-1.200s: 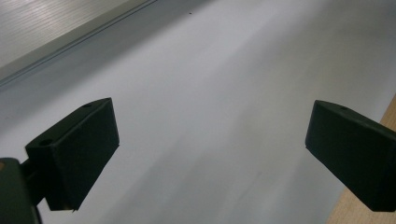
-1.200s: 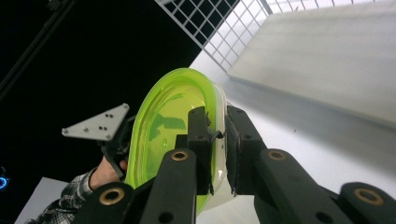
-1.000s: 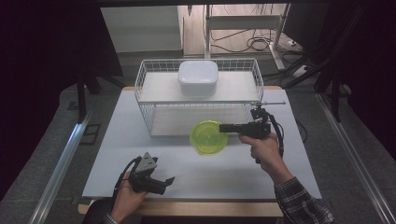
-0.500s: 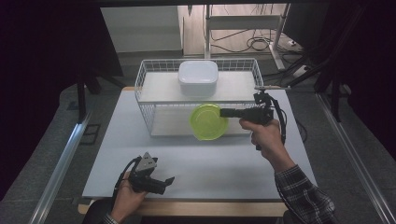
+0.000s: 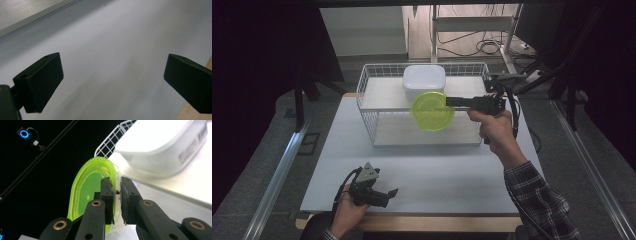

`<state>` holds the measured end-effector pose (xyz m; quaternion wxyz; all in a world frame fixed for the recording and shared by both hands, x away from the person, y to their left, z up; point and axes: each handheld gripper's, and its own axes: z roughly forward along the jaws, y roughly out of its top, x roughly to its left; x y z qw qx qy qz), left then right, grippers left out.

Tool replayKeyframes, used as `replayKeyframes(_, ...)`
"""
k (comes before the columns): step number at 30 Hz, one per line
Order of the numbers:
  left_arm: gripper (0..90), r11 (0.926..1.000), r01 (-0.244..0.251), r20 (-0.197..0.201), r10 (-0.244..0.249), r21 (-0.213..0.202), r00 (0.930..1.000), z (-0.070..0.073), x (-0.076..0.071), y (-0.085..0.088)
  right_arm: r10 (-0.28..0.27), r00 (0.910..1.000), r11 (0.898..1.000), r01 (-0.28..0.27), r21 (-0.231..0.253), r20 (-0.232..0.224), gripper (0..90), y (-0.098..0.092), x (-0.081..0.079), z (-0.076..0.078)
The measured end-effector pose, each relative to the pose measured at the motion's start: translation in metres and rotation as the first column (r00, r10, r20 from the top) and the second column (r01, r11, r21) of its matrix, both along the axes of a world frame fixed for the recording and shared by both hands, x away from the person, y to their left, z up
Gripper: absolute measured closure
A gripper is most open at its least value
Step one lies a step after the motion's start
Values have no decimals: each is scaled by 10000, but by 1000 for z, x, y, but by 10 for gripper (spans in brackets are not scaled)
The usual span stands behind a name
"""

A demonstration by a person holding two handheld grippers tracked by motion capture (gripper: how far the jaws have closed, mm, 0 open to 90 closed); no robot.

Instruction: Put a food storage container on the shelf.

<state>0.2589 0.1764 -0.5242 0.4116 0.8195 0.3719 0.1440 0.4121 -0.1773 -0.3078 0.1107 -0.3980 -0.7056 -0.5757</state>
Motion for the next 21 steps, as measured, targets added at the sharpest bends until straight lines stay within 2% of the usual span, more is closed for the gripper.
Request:
replayKeyframes(12, 24, 10000, 21, -72, -21, -49, 10000, 0, 0, 1, -505, 9985, 9985, 501, 215, 209, 817, 8, 16, 31)
replayKeyframes(21, 25, 10000, 3, -117, -4, -100, 9999, 0, 0, 1, -1164, 9923, 9928, 1150, 348, 412, 817, 18, 31, 50)
